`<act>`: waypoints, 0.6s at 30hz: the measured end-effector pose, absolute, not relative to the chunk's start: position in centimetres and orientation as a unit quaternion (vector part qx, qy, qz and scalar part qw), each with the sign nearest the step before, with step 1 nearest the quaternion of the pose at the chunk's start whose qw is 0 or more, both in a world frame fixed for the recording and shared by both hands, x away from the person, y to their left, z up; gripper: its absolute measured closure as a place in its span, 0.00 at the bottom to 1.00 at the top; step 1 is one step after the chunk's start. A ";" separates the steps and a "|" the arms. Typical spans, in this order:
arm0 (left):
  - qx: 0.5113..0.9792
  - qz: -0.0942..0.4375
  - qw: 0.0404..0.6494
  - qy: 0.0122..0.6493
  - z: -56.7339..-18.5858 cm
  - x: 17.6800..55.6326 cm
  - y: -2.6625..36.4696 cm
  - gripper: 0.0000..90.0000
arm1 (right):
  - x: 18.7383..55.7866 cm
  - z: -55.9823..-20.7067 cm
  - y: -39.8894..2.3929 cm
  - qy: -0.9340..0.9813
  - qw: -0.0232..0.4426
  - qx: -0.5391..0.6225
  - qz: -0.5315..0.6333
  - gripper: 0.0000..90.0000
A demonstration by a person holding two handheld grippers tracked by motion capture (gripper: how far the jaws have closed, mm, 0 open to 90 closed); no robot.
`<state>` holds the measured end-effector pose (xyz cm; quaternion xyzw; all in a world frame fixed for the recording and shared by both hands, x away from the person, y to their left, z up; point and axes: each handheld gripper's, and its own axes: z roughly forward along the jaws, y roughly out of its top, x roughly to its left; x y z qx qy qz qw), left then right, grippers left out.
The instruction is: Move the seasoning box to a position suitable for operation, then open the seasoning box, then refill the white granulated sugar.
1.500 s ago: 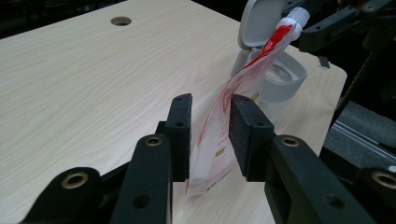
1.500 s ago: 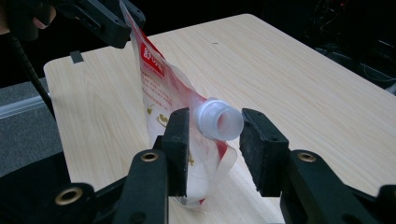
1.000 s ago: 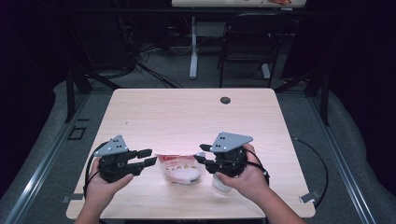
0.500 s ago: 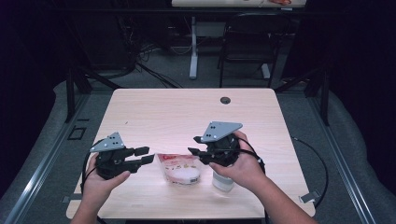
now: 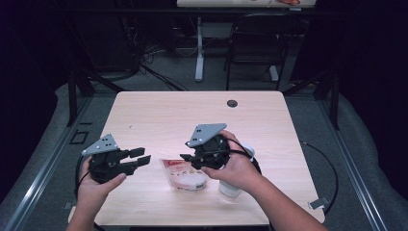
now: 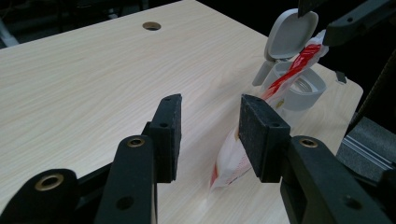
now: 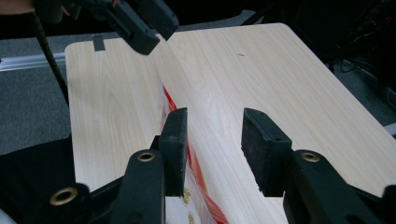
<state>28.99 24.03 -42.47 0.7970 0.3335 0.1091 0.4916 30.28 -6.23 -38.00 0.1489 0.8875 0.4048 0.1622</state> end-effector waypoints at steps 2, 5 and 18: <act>0.795 0.111 0.492 0.338 -42.4 29.0 24.5 0.66 | 30.3 -38.1 -5.8 0.891 0.159 0.145 0.400 0.68; 0.790 0.113 0.492 0.347 -42.5 29.1 25.0 0.66 | 30.3 -38.3 -5.2 0.893 0.155 0.138 0.399 0.68; 0.789 0.119 0.481 0.363 -42.6 29.9 25.6 0.66 | 30.6 -38.6 -3.6 0.905 0.146 0.120 0.381 0.68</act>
